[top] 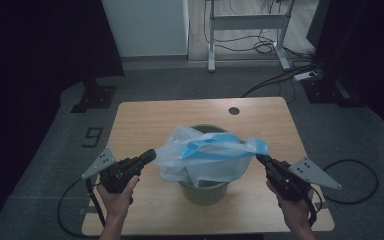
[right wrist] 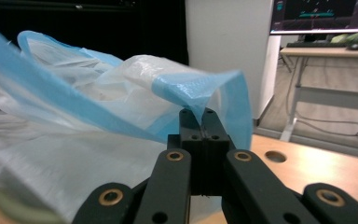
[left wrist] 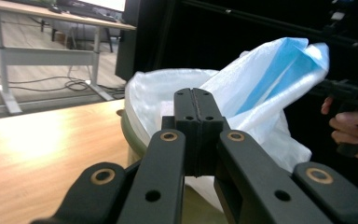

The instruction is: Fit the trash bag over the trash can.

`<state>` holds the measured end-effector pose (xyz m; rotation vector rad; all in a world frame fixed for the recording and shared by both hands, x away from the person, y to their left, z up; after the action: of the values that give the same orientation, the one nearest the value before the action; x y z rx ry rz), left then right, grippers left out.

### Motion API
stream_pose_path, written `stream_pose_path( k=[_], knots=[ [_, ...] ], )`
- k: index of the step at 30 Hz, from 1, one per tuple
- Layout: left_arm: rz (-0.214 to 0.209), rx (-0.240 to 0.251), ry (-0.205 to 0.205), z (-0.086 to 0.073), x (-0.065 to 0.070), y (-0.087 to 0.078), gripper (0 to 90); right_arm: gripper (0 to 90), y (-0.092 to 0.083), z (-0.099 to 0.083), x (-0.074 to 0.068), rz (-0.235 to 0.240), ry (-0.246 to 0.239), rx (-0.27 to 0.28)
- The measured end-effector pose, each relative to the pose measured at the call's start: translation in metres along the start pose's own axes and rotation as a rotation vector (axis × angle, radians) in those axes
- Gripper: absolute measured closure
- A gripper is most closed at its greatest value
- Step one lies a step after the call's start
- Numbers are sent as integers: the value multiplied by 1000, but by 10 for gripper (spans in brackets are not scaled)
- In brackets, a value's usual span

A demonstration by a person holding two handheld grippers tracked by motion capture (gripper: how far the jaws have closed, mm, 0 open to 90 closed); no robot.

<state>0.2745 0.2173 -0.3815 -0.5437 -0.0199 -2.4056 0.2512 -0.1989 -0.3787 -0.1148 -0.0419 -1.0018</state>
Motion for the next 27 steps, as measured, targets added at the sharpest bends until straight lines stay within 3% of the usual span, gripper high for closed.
stream_pose_path(
  k=[11, 20, 23, 27],
  knots=[
    [-11, -21, -20, -29, 1, -12, 898, 893, -21, -31, -20, 48, 20, -29],
    [-16, -52, -43, -44, -3, -16, 898, 893, -24, -65, -26, 86, 88, -95],
    [-4, -69, 15, -38, 6, -16, 873, 893, -24, -67, -28, 89, 73, -101],
    [8, -63, 87, -22, 24, -13, 702, 892, -23, -56, -32, 87, 12, -95]
  ],
)
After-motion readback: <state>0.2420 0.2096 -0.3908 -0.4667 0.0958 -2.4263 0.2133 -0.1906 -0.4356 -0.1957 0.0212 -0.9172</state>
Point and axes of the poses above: each handheld gripper's, and its own axes: y roughly forward along the jaws, z roughly out of its top, x roughly to its right, the point moved 2 cm from there along y, roughly forward along the jaws, and after that the axes turned 9 degrees about -y, right-handed, at the moved point
